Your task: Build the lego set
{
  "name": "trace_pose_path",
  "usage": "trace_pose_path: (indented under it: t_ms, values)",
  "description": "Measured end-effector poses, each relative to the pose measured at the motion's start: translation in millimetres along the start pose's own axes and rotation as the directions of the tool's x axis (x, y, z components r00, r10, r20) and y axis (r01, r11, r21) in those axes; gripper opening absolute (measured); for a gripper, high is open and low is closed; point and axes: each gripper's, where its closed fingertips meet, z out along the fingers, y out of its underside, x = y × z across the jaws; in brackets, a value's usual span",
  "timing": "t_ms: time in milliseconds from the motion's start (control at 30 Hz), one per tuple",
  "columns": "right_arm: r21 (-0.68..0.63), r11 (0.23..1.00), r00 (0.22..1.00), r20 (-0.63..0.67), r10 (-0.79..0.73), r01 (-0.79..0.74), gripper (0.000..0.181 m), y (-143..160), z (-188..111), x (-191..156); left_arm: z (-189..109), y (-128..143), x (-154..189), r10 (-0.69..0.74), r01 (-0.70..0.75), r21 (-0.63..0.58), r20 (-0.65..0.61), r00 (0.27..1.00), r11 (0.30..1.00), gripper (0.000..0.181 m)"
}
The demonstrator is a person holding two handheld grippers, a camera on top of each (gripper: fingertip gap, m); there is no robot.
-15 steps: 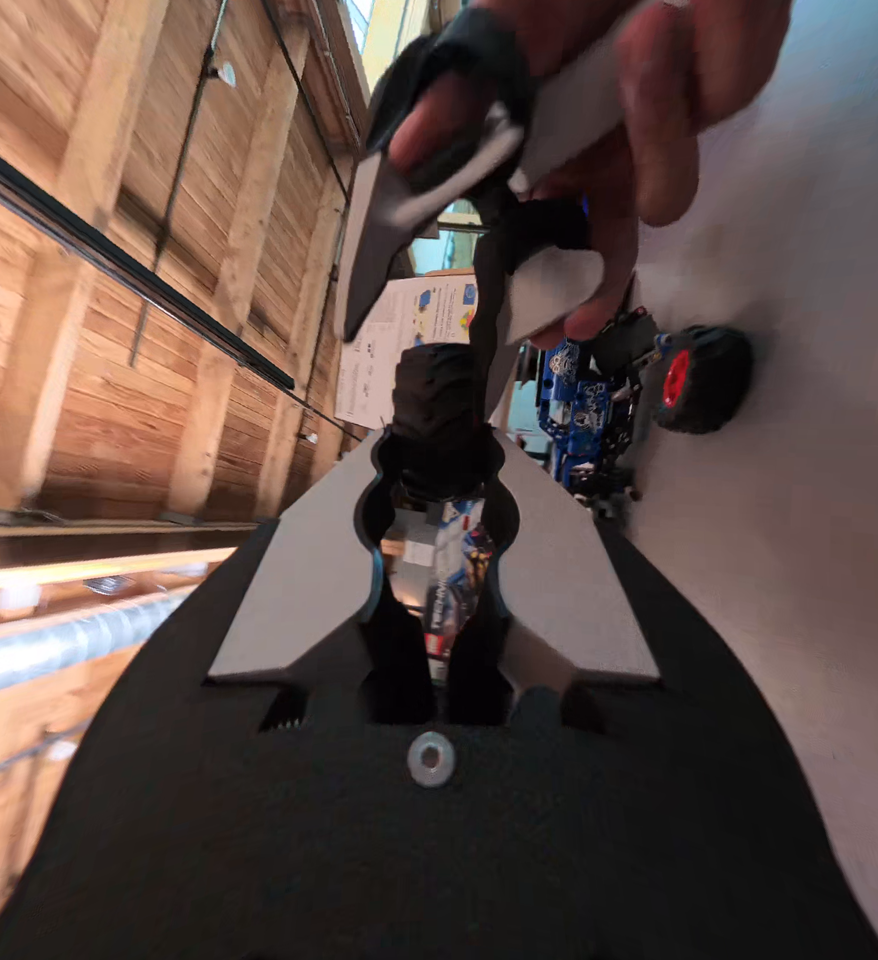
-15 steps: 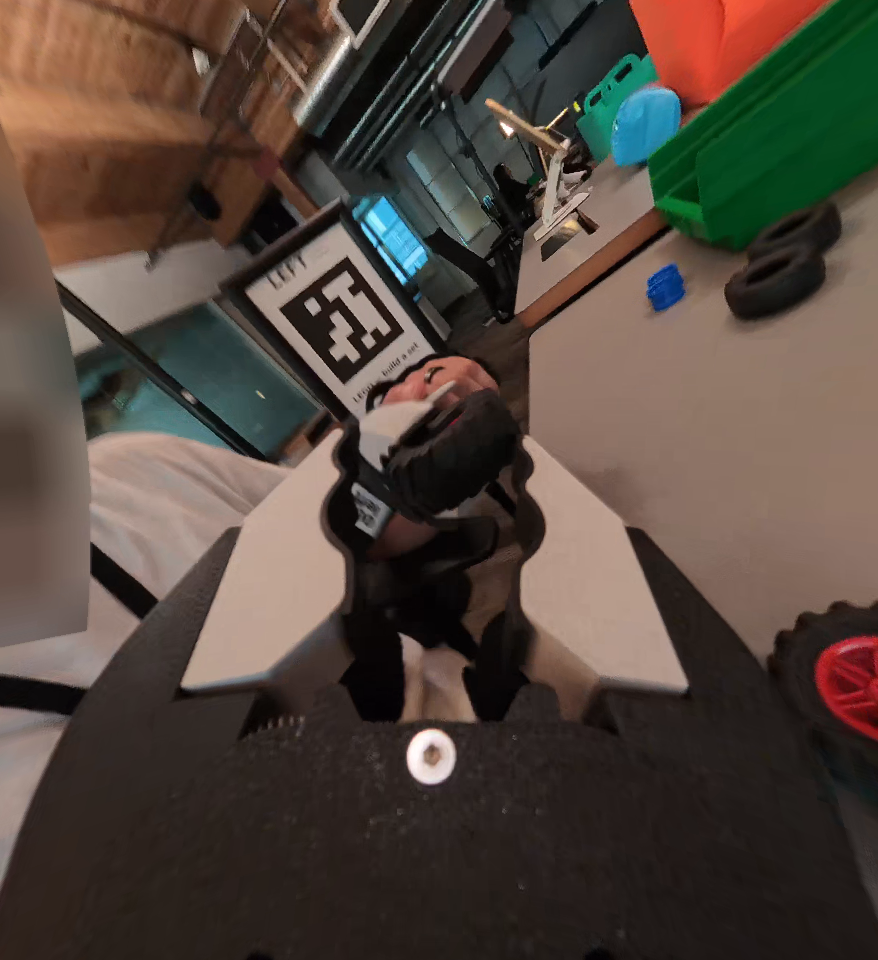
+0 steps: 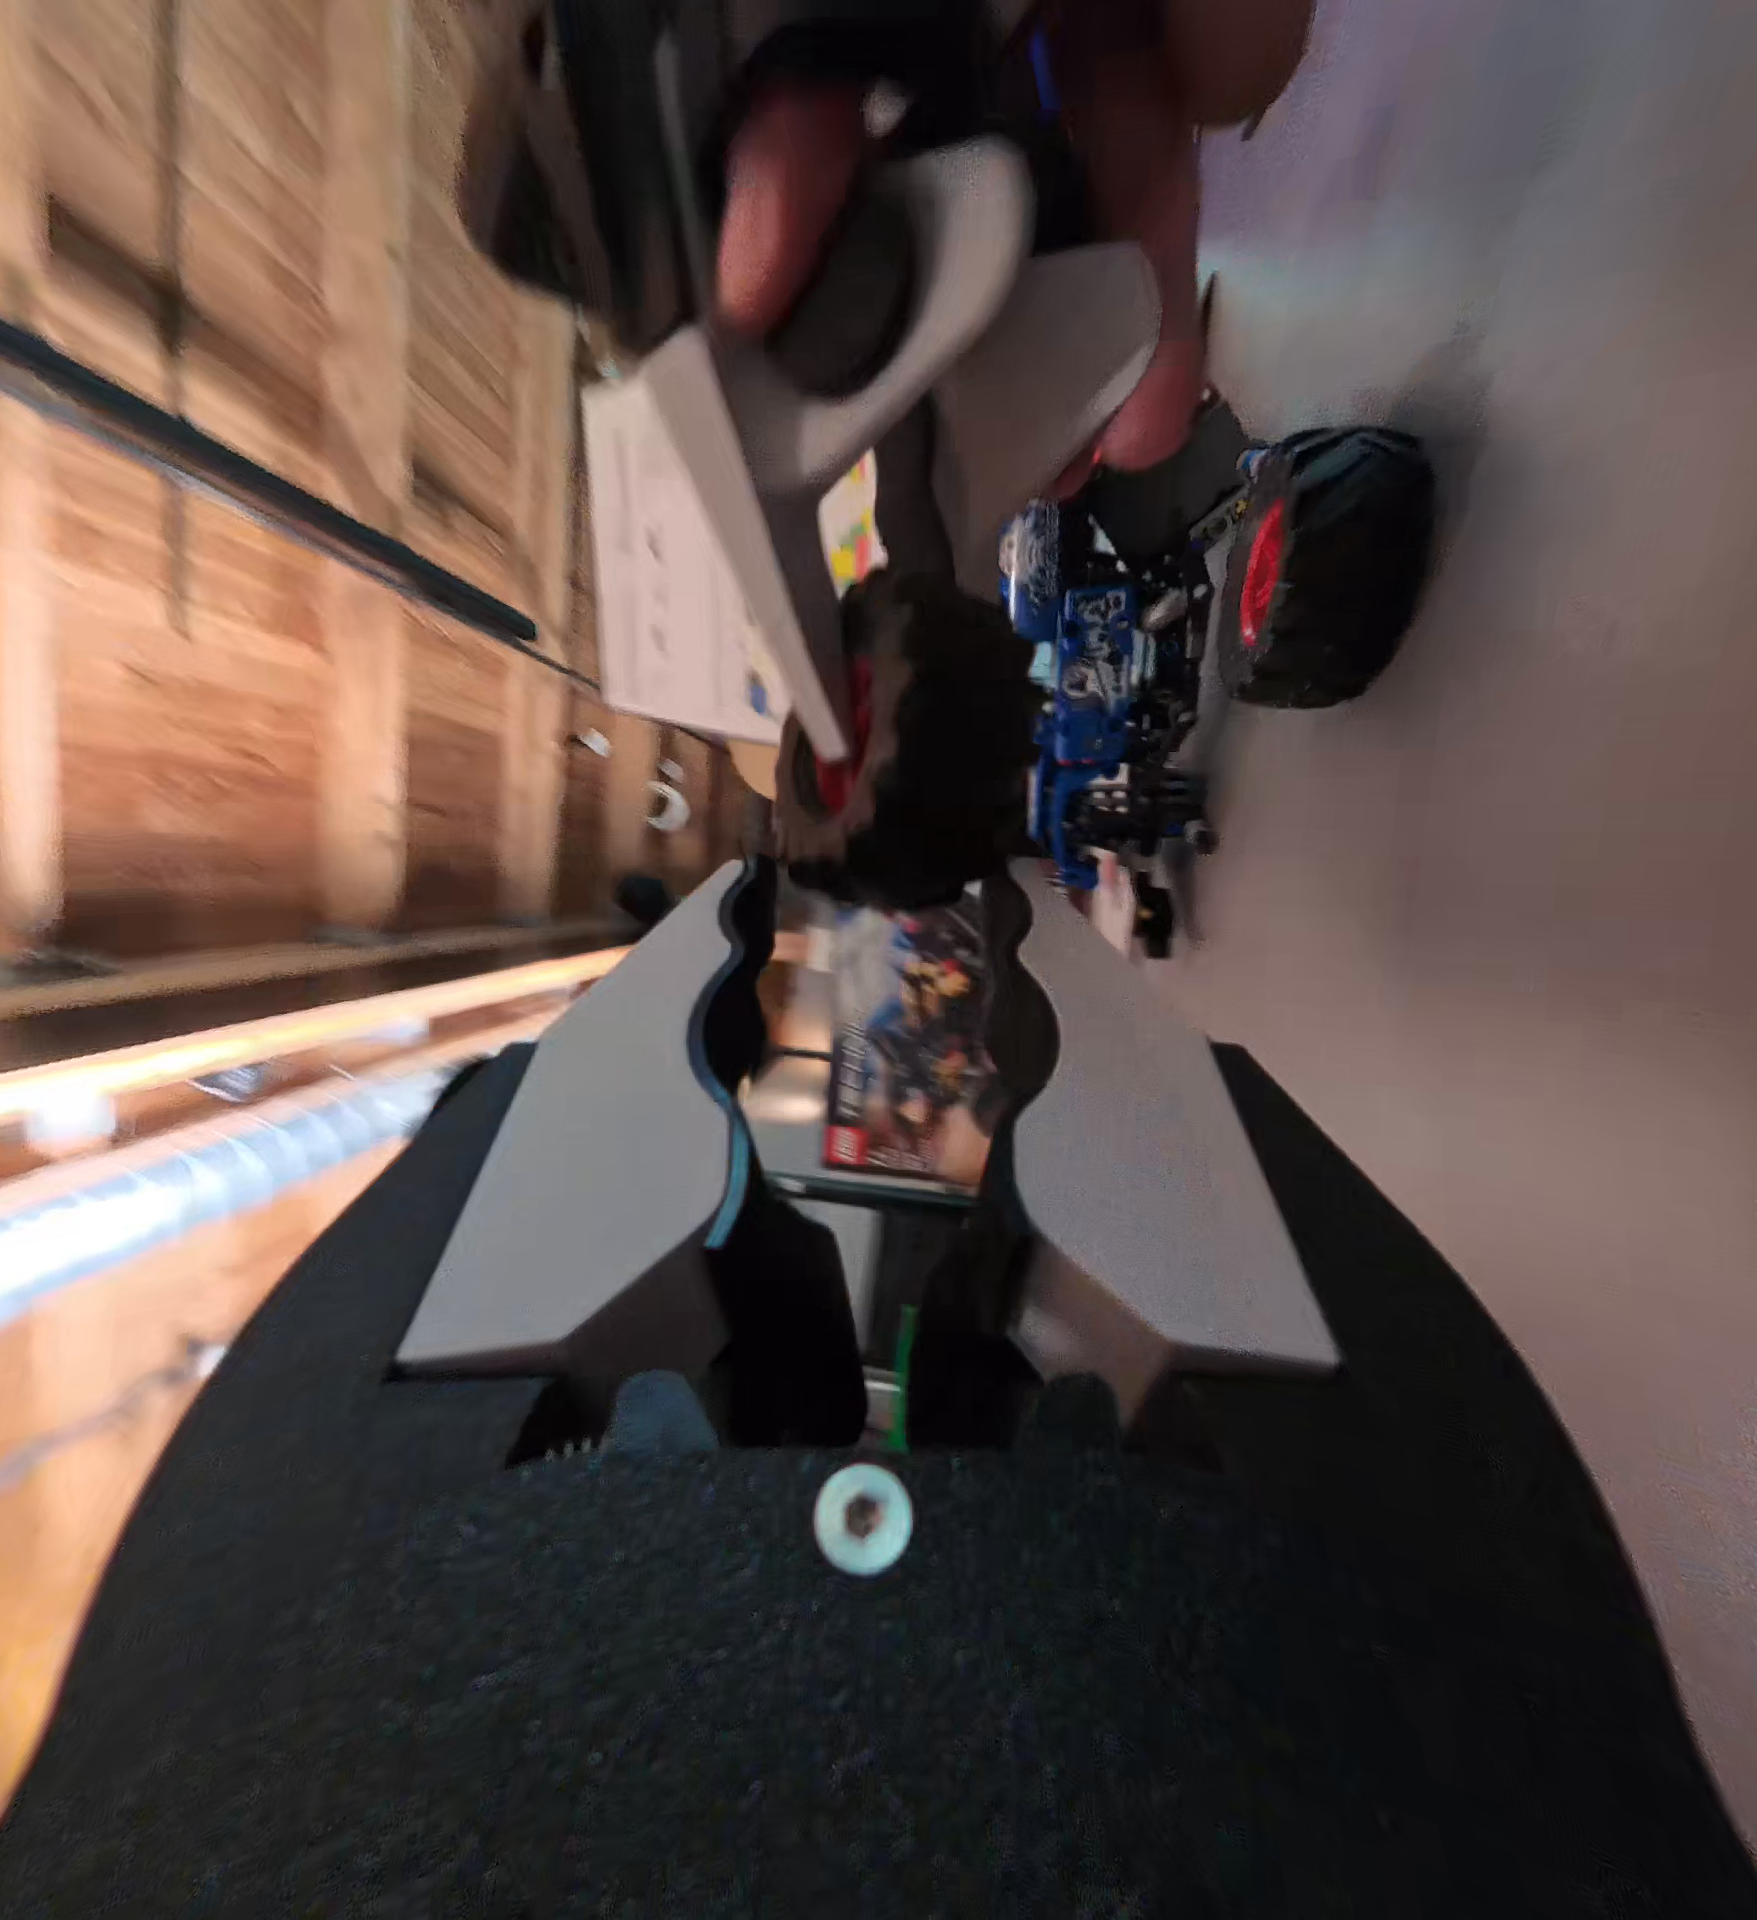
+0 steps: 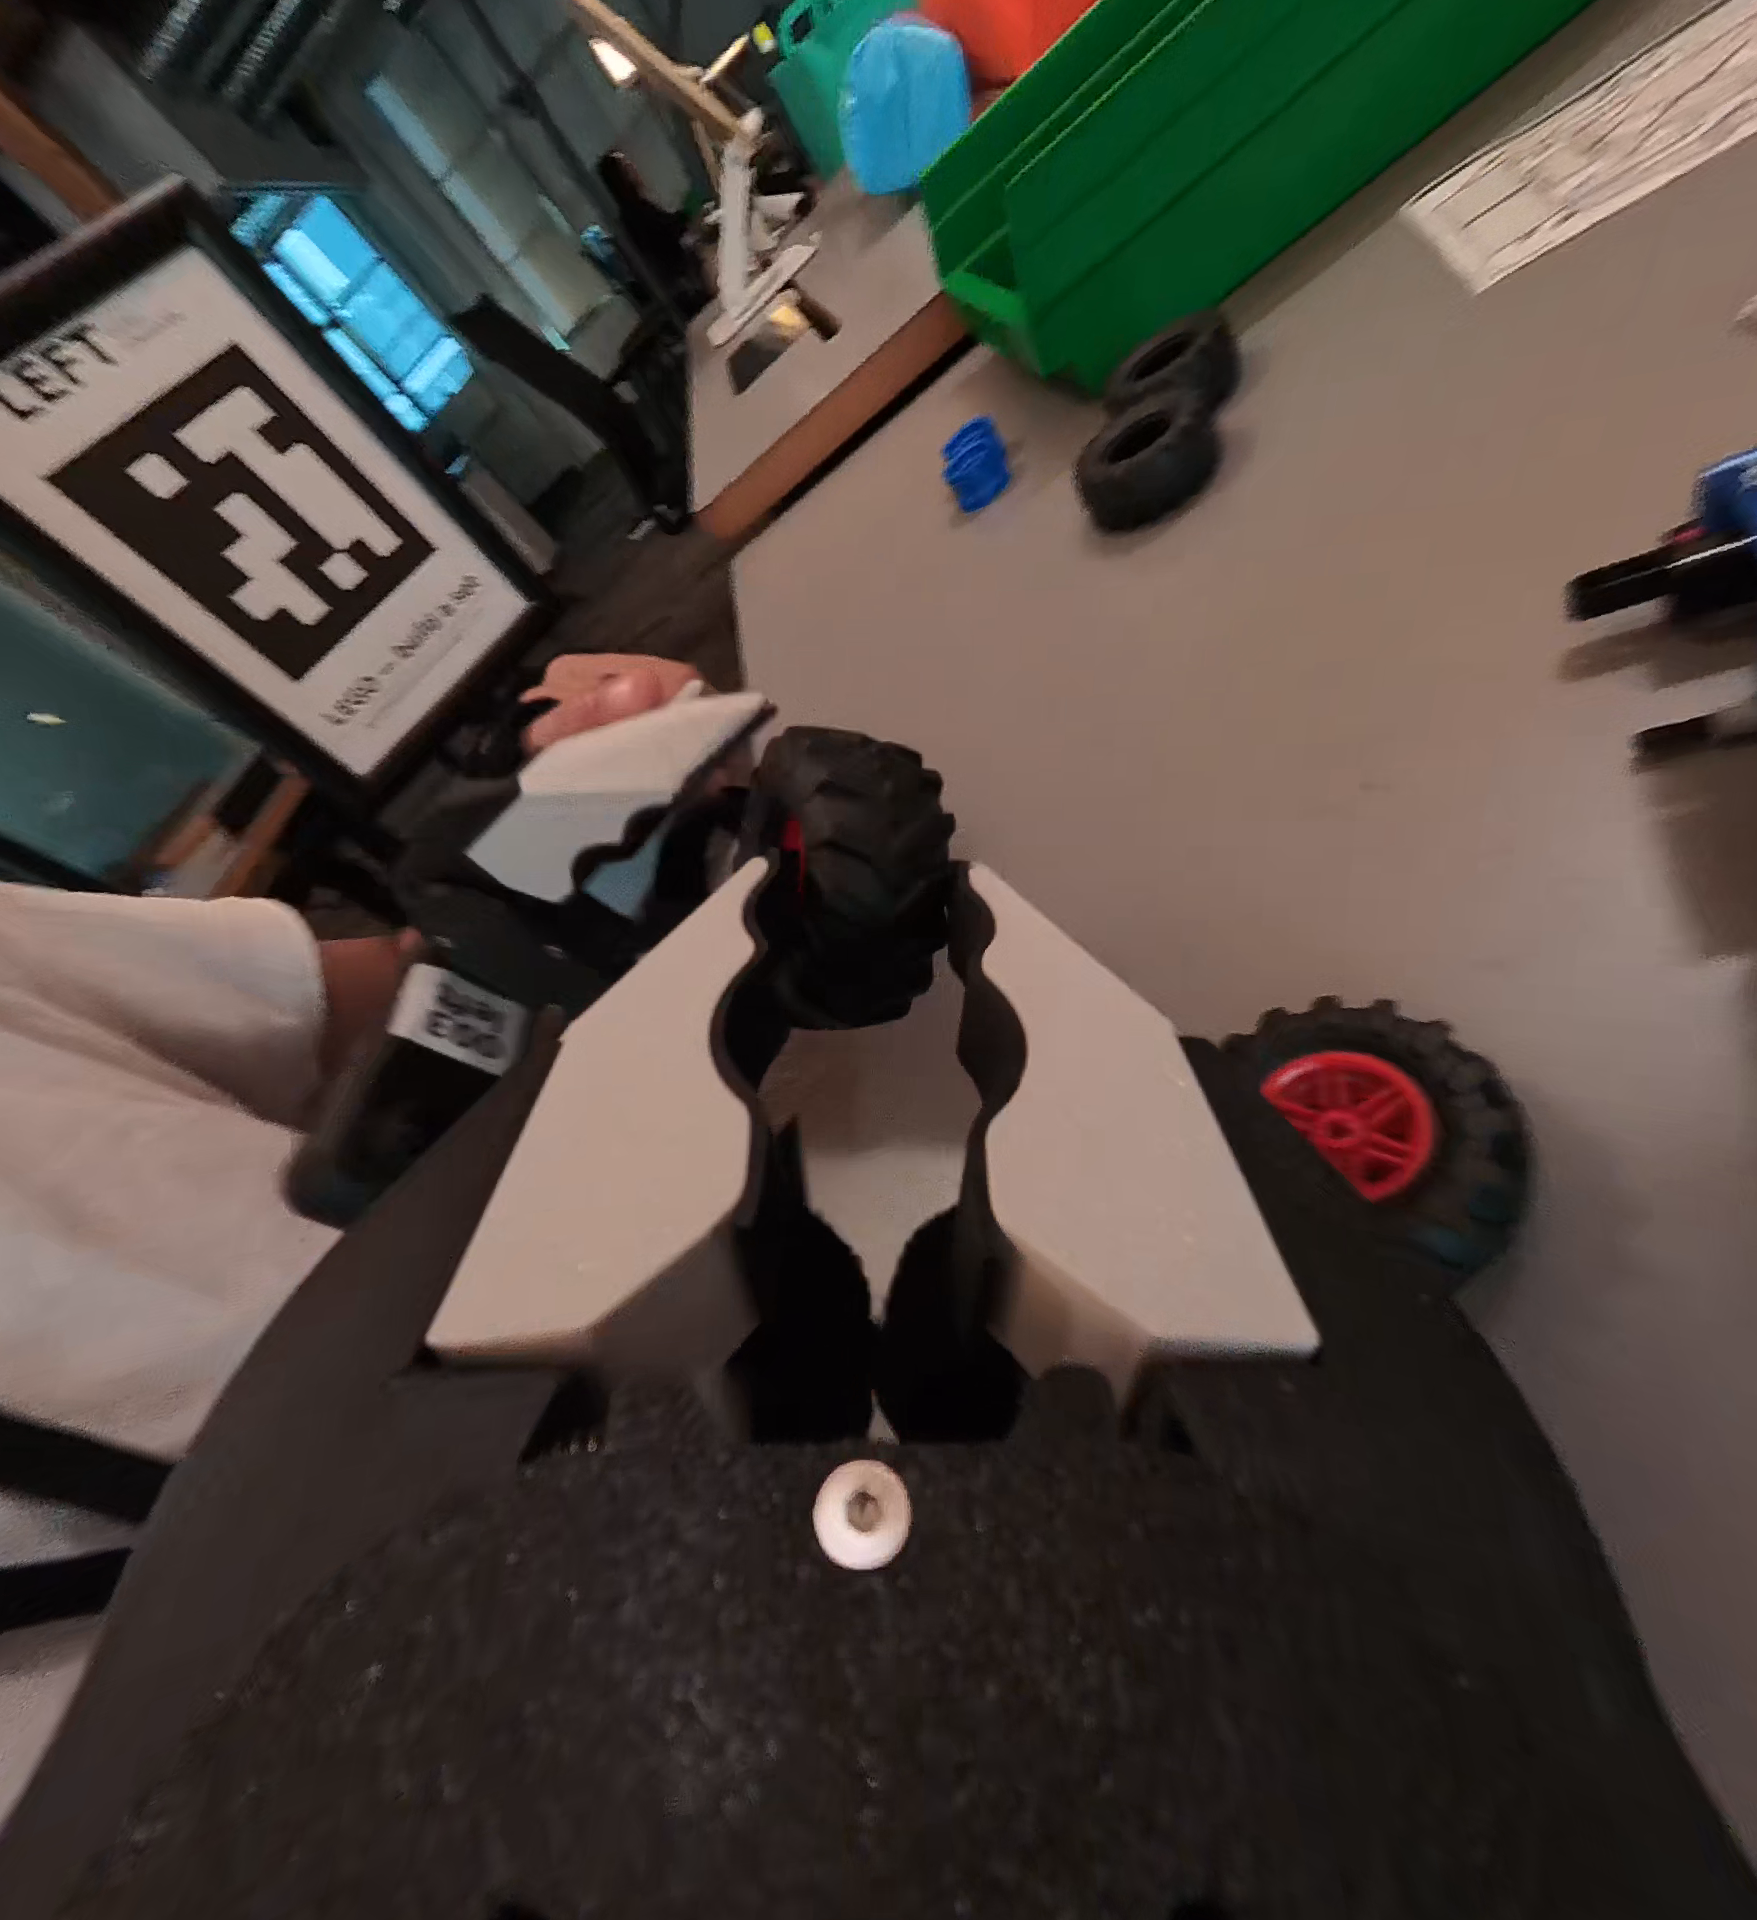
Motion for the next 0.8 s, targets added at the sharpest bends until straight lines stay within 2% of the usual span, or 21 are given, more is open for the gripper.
trace_pose_path:
  t_ms: [67,100,133,167,200,233,267,333,367,400,467,533,633,700,800]
  values:
    - [0.028,0.994,0.986,-0.134,-0.098,0.103,0.034,-9.1,-9.8,13.5,2.6,15.5,1.6,-0.285,0.280,-0.056,-0.100,0.953,0.958,0.040]
    - [0.041,0.989,0.976,-0.177,-0.129,0.139,0.028,-13.5,-14.1,16.0,3.5,19.0,2.0,-0.468,0.460,-0.086,-0.158,0.869,0.884,0.038]
    - [0.057,0.983,0.965,-0.211,-0.158,0.174,0.028,-18.2,-16.8,16.1,4.4,14.5,-0.2,-0.653,0.648,-0.102,-0.223,0.724,0.754,0.038]
    - [0.066,0.975,0.951,-0.244,-0.190,0.212,0.028,-21.8,-17.9,15.1,4.4,1.3,-1.6,-0.789,0.802,-0.125,-0.321,0.524,0.583,0.044]
    - [0.072,0.966,0.939,-0.266,-0.220,0.247,0.028,-24.7,-17.5,12.3,4.8,-11.7,-2.8,-0.856,0.892,-0.176,-0.406,0.319,0.416,0.056]
    - [0.083,0.957,0.929,-0.276,-0.246,0.278,0.028,-27.1,-16.4,7.4,7.3,-17.8,-3.6,-0.883,0.929,-0.234,-0.441,0.162,0.288,0.062]
    - [0.084,0.950,0.923,-0.279,-0.267,0.300,0.028,-27.5,-14.6,1.9,9.7,-20.8,-3.8,-0.887,0.941,-0.273,-0.459,0.056,0.201,0.064]
    - [0.055,0.940,0.910,-0.276,-0.310,0.336,0.028,-23.6,-10.6,-6.4,11.0,-24.1,-7.0,-0.869,0.950,-0.298,-0.490,-0.073,0.088,0.060]
    - [0.051,0.933,0.903,-0.277,-0.329,0.356,0.028,-23.0,-10.2,-9.0,9.9,-25.6,-10.2,-0.855,0.954,-0.297,-0.505,-0.117,0.045,0.049]
    - [0.061,0.932,0.905,-0.269,-0.329,0.357,0.028,-23.4,-10.7,-12.2,8.4,-26.5,-10.1,-0.846,0.953,-0.300,-0.518,-0.129,0.038,0.033]
    - [0.036,0.940,0.912,-0.255,-0.321,0.341,0.028,-18.8,-9.6,-11.6,6.4,-25.0,-2.8,-0.849,0.943,-0.316,-0.523,-0.082,0.103,0.029]
    - [0.042,0.955,0.941,-0.188,-0.281,0.293,0.027,-15.5,-8.7,-16.1,2.8,-24.5,-2.9,-0.841,0.940,-0.321,-0.536,-0.077,0.118,0.028]
    - [0.096,0.987,0.988,0.075,-0.136,0.128,0.026,-18.0,-13.2,-40.8,-6.5,-29.7,-21.0,-0.760,0.948,-0.318,-0.611,-0.224,-0.024,0.025]
    - [0.059,0.990,0.986,0.093,-0.137,0.131,0.025,-10.8,-9.7,-39.4,-7.9,-27.3,-20.2,-0.744,0.940,-0.338,-0.618,-0.253,-0.039,0.024]
    - [0.047,0.998,0.979,0.196,-0.054,0.046,0.025,-7.9,-8.4,-45.1,-11.6,-27.2,-25.2,-0.688,0.921,-0.369,-0.637,-0.347,-0.123,0.024]
